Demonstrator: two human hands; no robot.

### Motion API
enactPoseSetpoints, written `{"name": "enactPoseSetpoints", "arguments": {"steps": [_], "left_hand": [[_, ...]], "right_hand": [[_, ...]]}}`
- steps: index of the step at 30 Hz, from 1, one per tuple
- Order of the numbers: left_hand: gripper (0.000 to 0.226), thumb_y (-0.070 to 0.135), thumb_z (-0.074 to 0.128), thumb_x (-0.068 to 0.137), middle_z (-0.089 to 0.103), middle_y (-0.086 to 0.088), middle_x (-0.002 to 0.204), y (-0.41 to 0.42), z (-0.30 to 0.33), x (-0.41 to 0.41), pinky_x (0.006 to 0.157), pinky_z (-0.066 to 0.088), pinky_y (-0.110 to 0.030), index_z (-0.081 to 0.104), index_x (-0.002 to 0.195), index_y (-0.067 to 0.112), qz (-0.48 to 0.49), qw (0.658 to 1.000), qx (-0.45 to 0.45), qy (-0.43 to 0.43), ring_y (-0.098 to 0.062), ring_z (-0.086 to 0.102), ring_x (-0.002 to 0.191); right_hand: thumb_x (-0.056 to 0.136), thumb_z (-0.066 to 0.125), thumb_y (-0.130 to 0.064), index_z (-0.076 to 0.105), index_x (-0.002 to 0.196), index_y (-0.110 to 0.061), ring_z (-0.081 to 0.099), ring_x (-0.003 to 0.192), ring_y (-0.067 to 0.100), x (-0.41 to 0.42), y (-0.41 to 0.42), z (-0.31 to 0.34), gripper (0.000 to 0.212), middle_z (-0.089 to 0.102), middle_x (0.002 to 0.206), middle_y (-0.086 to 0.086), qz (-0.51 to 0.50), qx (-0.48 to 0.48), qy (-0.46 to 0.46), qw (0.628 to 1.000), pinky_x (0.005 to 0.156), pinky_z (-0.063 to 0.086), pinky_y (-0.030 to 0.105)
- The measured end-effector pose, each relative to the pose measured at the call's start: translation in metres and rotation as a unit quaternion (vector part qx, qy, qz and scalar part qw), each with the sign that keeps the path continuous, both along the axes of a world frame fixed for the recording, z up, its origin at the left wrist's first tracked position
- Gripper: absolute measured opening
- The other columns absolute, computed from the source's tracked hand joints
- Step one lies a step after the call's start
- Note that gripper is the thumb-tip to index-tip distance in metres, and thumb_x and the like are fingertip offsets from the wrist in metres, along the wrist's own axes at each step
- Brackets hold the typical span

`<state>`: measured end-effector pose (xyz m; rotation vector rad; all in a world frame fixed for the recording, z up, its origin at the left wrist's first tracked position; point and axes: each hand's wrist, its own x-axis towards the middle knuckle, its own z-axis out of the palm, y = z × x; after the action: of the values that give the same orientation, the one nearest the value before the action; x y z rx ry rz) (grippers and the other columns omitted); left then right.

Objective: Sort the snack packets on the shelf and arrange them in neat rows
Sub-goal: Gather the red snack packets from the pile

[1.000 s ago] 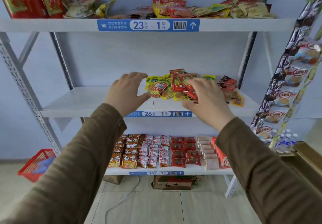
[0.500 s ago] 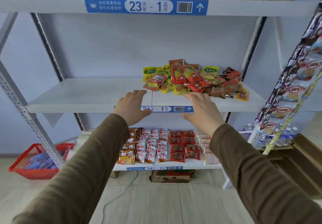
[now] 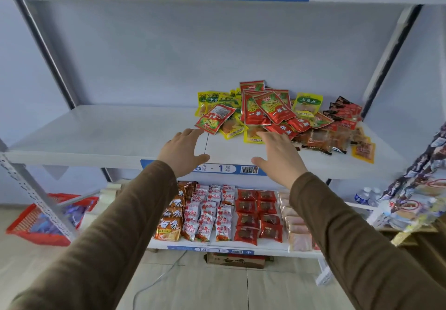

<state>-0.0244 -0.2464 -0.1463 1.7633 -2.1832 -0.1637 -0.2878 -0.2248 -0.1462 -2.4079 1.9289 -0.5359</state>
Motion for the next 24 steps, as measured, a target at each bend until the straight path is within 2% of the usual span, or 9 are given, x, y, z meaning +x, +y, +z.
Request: {"name": "enactPoseSetpoints", "arguments": {"steps": [8, 14, 20, 24], "left_hand": [[0.07, 0.047, 0.066, 0.096, 0.045, -0.005, 0.156, -0.083, -0.013, -0.01, 0.111, 0.042, -0.045, 0.037, 0.155, 0.022, -0.029, 0.999, 0.022, 0.008, -0.029, 0.046, 0.136], [0.071, 0.046, 0.066, 0.096, 0.045, -0.007, 0.157, -0.15, -0.015, -0.016, 0.112, 0.041, -0.043, 0.038, 0.156, 0.021, -0.066, 0.997, 0.016, 0.034, -0.03, 0.046, 0.138], [0.072, 0.043, 0.069, 0.094, 0.048, -0.008, 0.155, -0.202, -0.015, -0.05, 0.112, 0.042, -0.042, 0.039, 0.156, 0.021, -0.103, 0.993, 0.029, 0.057, -0.031, 0.049, 0.137], [0.065, 0.042, 0.066, 0.095, 0.05, -0.007, 0.15, -0.235, -0.015, -0.071, 0.109, 0.04, -0.041, 0.044, 0.152, 0.02, -0.103, 0.992, 0.027, 0.064, -0.031, 0.049, 0.136]], "right_hand": [[0.099, 0.06, -0.037, 0.035, 0.152, -0.014, 0.035, 0.139, 0.029, -0.009, -0.081, -0.015, 0.064, 0.044, 0.151, 0.008, -0.023, 0.017, -0.033, 0.999, 0.115, 0.029, 0.038], [0.098, 0.062, -0.034, 0.032, 0.155, -0.014, 0.035, 0.143, 0.029, -0.011, -0.137, -0.009, 0.067, 0.04, 0.157, 0.009, -0.049, 0.012, -0.057, 0.997, 0.116, 0.03, 0.041], [0.099, 0.062, -0.032, 0.037, 0.151, -0.013, 0.042, 0.136, 0.03, -0.042, -0.176, -0.011, 0.061, 0.047, 0.148, 0.01, -0.086, 0.023, -0.058, 0.994, 0.11, 0.036, 0.041], [0.099, 0.062, -0.033, 0.036, 0.151, -0.012, 0.039, 0.138, 0.031, -0.065, -0.211, -0.006, 0.061, 0.045, 0.151, 0.011, -0.1, 0.02, -0.055, 0.993, 0.111, 0.036, 0.042]]}}
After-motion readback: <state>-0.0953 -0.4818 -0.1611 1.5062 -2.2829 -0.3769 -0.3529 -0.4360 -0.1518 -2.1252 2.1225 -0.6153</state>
